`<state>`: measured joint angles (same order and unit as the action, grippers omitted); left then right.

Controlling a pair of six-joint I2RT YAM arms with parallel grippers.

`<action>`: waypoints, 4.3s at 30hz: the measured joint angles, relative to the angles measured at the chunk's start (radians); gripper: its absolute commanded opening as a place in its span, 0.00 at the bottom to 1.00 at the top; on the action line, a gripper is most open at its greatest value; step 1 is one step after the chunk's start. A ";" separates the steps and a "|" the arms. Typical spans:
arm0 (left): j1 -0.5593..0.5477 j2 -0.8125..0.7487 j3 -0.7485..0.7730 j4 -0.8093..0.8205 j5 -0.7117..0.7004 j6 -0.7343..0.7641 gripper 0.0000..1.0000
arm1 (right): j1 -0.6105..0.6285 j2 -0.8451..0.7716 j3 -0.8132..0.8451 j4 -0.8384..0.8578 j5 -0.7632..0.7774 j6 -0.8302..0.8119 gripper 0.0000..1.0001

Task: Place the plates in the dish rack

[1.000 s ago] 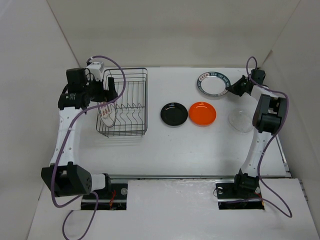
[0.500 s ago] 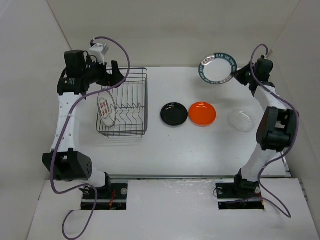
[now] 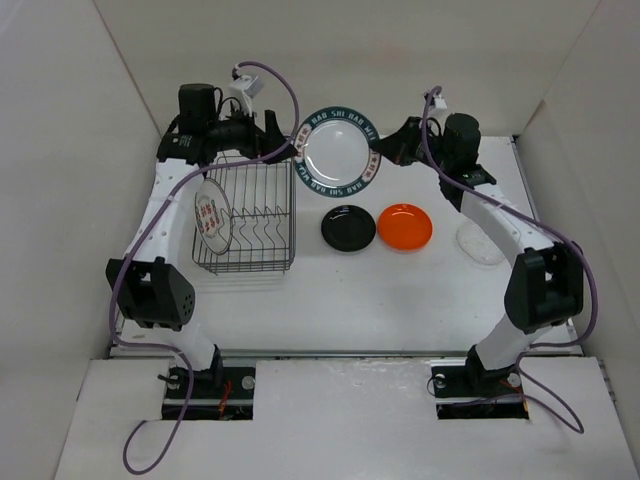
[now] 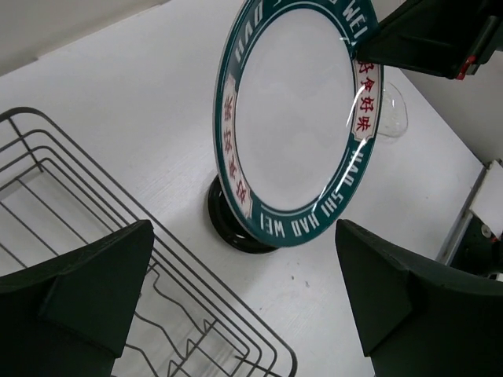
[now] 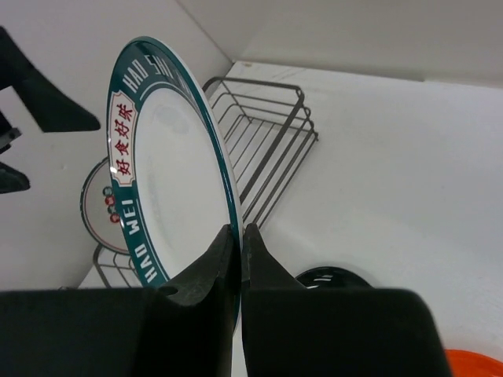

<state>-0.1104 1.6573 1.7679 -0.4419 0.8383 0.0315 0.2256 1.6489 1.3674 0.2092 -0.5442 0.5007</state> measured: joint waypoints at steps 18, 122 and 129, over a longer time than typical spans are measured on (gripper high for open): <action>-0.037 0.049 -0.001 -0.006 0.055 -0.033 0.00 | 0.084 0.024 -0.013 0.143 -0.117 0.069 0.23; -0.163 -0.373 -0.205 -0.290 -1.089 -0.040 1.00 | 0.070 0.606 0.370 -0.748 -0.080 -0.633 0.23; -0.163 -0.373 -0.205 -0.291 -1.077 -0.040 1.00 | 0.071 0.606 0.368 -0.752 -0.079 -0.583 0.00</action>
<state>-0.2733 1.2842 1.5627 -0.7334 -0.2386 -0.0082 0.2962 2.2551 1.7351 -0.5426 -0.6228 -0.0818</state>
